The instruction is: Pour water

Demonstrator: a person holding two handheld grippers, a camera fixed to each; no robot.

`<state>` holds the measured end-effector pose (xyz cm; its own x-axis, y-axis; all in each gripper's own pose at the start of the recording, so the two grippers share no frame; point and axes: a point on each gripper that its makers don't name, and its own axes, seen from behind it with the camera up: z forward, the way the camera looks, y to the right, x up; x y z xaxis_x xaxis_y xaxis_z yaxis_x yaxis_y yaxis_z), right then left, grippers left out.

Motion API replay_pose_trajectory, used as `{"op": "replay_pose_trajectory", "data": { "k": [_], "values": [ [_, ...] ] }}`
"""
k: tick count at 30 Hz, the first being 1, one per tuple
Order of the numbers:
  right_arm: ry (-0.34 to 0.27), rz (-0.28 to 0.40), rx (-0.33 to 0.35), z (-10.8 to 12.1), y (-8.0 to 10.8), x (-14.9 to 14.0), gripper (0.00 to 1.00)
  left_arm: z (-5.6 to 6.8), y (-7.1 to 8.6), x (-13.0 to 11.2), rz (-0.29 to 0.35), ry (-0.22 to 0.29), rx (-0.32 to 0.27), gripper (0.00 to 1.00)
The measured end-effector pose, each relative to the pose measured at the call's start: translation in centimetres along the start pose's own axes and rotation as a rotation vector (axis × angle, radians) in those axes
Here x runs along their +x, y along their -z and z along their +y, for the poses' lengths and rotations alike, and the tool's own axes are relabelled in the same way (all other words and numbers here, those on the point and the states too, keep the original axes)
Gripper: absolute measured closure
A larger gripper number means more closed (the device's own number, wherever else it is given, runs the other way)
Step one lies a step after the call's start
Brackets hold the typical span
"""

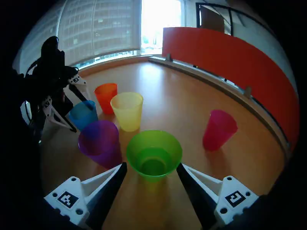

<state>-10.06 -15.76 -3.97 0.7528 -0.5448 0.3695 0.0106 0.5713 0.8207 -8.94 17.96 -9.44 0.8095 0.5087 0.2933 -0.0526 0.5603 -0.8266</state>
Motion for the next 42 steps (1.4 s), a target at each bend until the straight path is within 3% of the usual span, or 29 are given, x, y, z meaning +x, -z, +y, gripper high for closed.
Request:
{"op": "replay_pose_trajectory", "data": {
  "k": [15, 26, 33, 42],
  "values": [
    [-0.006, -0.001, -0.030, -0.4, 1.9, -0.6, 0.00, -0.7, 2.2, -0.9, -0.001, 0.018, 0.045, 0.10],
    [-0.014, 0.000, -0.066, -0.5, 3.8, -0.8, 0.00, -1.9, 4.3, -1.7, 0.002, 0.022, 0.100, 0.10],
    [-0.038, 0.001, -0.101, -0.2, 5.2, -1.1, 0.00, -3.5, 5.8, -2.1, 0.007, 0.022, 0.160, 0.10],
    [-0.101, 0.022, -0.182, 0.9, 7.3, -1.7, 0.00, -6.1, 7.8, -2.5, 0.032, 0.063, 0.262, 0.10]
  ]
}}
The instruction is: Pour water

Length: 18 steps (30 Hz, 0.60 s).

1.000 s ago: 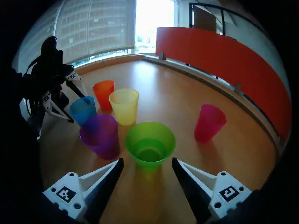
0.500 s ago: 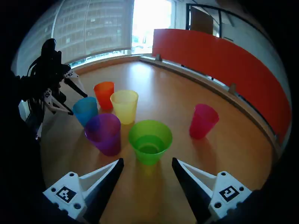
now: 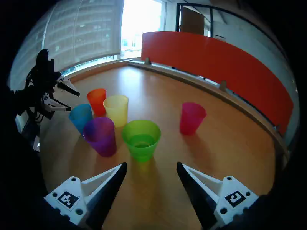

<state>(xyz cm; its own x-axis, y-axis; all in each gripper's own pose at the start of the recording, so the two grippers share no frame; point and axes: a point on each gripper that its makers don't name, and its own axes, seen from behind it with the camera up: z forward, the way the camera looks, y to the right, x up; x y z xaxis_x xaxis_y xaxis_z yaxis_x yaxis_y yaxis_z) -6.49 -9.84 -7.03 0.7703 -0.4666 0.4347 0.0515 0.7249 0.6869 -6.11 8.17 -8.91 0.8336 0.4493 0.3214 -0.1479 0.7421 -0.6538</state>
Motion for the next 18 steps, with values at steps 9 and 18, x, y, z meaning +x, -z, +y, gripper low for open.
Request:
{"op": "replay_pose_trajectory", "data": {
  "k": [9, 18],
  "values": [
    [-0.054, 0.032, -0.071, 1.0, 0.9, -0.1, 0.00, -2.8, 1.2, -0.2, 0.029, 0.061, 0.094, 0.10],
    [-0.109, 0.078, -0.141, 1.8, 1.7, 0.9, 0.00, -6.0, 2.2, 0.2, 0.065, 0.112, 0.201, 0.10]
  ]
}}
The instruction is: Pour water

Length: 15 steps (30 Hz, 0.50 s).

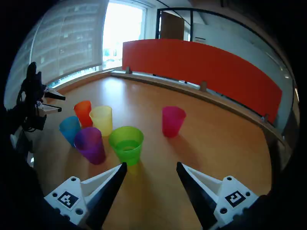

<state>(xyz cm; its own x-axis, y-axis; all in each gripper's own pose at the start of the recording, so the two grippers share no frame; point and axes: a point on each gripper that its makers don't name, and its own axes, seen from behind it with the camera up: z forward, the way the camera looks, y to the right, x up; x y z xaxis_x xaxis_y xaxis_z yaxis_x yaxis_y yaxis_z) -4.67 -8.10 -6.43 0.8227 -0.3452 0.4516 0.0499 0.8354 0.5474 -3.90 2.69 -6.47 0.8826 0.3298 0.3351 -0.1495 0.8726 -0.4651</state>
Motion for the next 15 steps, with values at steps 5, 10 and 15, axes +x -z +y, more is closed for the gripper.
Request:
{"op": "replay_pose_trajectory", "data": {
  "k": [5, 10, 15],
  "values": [
    [-0.062, 0.042, -0.058, 1.2, 0.3, 0.9, 0.00, -2.1, 0.1, 0.6, 0.039, 0.056, 0.078, 0.09],
    [-0.099, 0.081, -0.097, 2.1, 0.6, 1.6, 0.00, -3.1, -0.1, 0.7, 0.067, 0.102, 0.118, 0.10],
    [-0.106, 0.107, -0.141, 3.0, 0.6, 1.8, 0.00, -3.4, -0.3, 0.9, 0.083, 0.116, 0.136, 0.10]
  ]
}}
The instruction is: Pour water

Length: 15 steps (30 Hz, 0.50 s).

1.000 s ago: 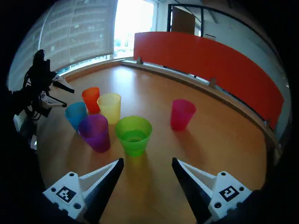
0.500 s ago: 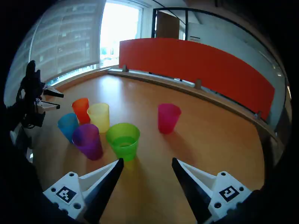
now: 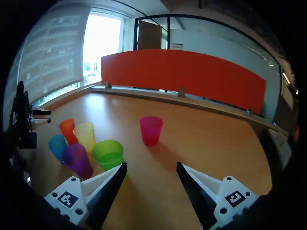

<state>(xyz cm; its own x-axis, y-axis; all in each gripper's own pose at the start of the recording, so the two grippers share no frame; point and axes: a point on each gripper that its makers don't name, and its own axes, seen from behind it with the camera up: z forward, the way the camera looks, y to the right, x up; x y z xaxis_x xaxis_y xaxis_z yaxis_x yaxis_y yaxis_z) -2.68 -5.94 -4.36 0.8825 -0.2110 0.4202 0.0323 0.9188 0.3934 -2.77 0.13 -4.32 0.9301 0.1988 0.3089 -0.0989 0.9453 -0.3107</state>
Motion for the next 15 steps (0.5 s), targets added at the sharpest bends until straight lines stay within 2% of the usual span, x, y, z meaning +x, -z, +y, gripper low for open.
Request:
{"op": "replay_pose_trajectory", "data": {
  "k": [6, 15],
  "values": [
    [-0.011, 0.036, -0.039, 0.4, -0.1, 0.7, 0.00, -0.6, -0.2, 0.6, 0.031, 0.024, 0.032, 0.10],
    [-0.049, 0.142, -0.107, 1.7, -0.4, 3.2, 0.00, -2.3, 0.4, 2.4, 0.099, 0.057, 0.099, 0.09]
  ]
}}
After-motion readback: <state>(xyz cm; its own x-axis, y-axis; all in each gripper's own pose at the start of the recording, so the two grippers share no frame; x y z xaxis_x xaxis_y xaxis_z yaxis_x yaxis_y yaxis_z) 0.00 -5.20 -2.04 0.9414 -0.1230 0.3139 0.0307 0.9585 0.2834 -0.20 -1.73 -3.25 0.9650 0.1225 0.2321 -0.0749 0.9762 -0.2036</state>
